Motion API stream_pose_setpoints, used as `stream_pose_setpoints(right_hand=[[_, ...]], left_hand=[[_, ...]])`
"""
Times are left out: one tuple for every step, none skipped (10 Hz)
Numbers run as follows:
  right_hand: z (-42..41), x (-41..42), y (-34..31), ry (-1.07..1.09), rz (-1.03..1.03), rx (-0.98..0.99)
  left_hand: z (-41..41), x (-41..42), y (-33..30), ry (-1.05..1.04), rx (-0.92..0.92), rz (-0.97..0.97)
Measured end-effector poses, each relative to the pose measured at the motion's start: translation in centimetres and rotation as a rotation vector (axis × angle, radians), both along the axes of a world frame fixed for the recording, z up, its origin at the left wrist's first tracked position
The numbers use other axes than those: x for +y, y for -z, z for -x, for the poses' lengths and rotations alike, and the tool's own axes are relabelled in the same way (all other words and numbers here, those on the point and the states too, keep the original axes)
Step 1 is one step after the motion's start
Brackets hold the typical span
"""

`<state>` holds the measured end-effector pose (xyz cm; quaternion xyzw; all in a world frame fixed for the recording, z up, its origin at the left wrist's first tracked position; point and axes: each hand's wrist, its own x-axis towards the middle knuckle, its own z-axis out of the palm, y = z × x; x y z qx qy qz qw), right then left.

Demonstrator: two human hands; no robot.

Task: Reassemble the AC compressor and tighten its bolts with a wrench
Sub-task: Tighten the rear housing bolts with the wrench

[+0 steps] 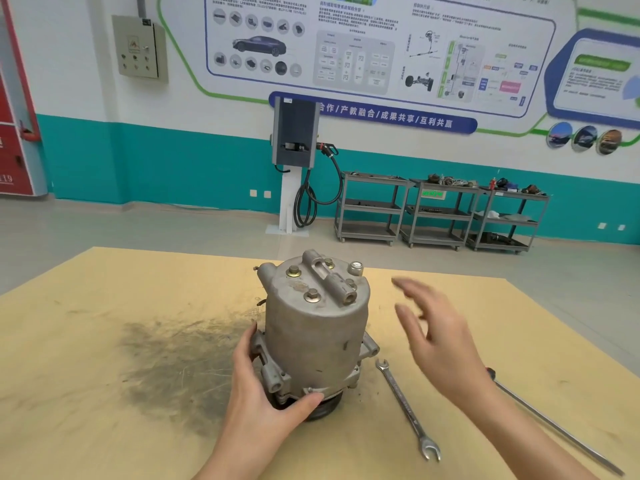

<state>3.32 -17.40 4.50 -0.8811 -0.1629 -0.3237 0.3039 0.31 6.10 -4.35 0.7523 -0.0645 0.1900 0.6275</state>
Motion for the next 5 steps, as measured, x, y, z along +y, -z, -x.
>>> stream_pose_setpoints(right_hand=[[1.1, 3.6, -4.8, -0.136, -0.14, 0.038], [1.7, 6.3, -7.9, -0.233, -0.111, 0.152], [3.2, 7.2, -10.2, -0.288, -0.272, 0.063], [5.4, 5.8, -12.2, -0.392, -0.412, -0.155], [7.0, 2.4, -14.3, -0.375, -0.496, -0.356]], left_hand=[[0.2, -0.2, -0.3, 0.029, 0.027, 0.028], [0.4, -0.1, -0.6, 0.038, 0.053, -0.011], [0.6, 0.2, -1.0, 0.055, 0.08, -0.042], [0.6, 0.4, -0.9, 0.066, 0.084, -0.049], [0.5, 0.3, -0.5, 0.062, 0.076, -0.055]])
